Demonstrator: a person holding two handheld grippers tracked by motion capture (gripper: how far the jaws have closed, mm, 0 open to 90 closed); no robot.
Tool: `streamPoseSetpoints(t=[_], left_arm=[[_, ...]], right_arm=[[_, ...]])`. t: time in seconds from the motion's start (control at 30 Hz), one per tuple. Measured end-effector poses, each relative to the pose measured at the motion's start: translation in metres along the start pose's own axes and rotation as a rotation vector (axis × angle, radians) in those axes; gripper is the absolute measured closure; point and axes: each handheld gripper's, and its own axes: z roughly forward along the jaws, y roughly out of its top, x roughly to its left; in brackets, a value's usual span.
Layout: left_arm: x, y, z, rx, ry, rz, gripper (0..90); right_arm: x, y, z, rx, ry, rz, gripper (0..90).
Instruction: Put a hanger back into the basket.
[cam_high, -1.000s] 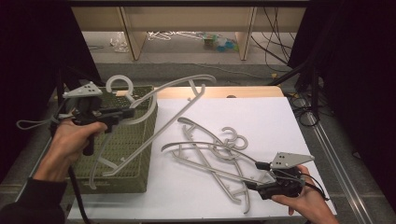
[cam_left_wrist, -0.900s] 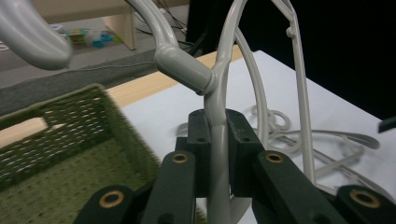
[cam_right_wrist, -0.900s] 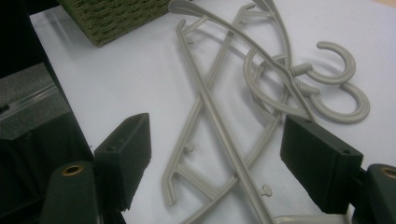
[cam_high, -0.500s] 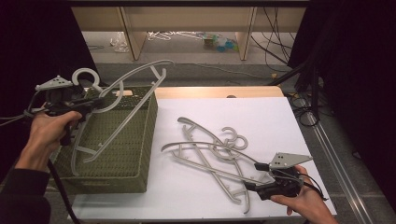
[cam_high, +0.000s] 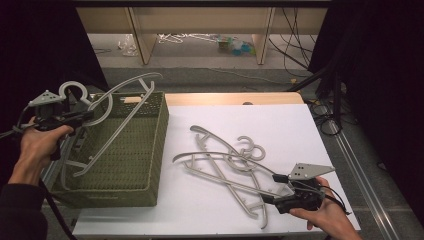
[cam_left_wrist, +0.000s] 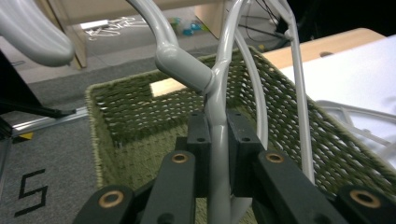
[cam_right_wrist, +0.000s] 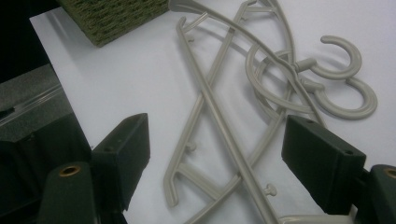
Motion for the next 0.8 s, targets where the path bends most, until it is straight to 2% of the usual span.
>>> streamPoseSetpoints(t=[0.07, 0.13, 0.17, 0.27, 0.33, 0.53, 0.63, 0.77, 0.8], left_arm=[[0.002, -0.003, 0.001, -0.012, -0.008, -0.009, 81.3], [0.002, -0.003, 0.003, -0.008, -0.007, 0.003, 81.3], [0.0, -0.003, 0.006, 0.004, 0.014, 0.032, 81.2], [-0.001, -0.005, 0.01, 0.027, 0.024, 0.034, 81.0], [0.0, -0.007, 0.013, 0.048, 0.033, 0.051, 81.1], [0.006, -0.019, 0.022, 0.082, 0.044, 0.049, 81.0], [0.008, -0.029, 0.027, 0.115, 0.024, 0.051, 80.9], [0.009, -0.034, 0.032, 0.131, 0.013, 0.043, 80.7], [0.011, -0.035, 0.032, 0.185, 0.011, 0.097, 80.7]], right_arm=[[0.0, 0.0, 0.001, 0.005, 0.003, 0.003, 24.2], [0.0, -0.001, 0.001, 0.004, 0.001, -0.001, 24.2], [-0.001, -0.001, 0.001, 0.006, 0.004, 0.003, 24.2], [-0.001, -0.001, 0.001, 0.005, 0.004, 0.001, 24.2], [-0.001, -0.001, 0.001, 0.007, 0.004, 0.001, 24.2], [-0.001, -0.002, 0.001, 0.008, 0.006, 0.007, 24.2], [-0.001, -0.002, 0.002, 0.007, 0.004, 0.001, 24.2], [-0.001, -0.002, 0.002, 0.012, 0.005, 0.005, 24.2], [-0.001, -0.002, 0.002, 0.013, 0.006, 0.004, 24.2]])
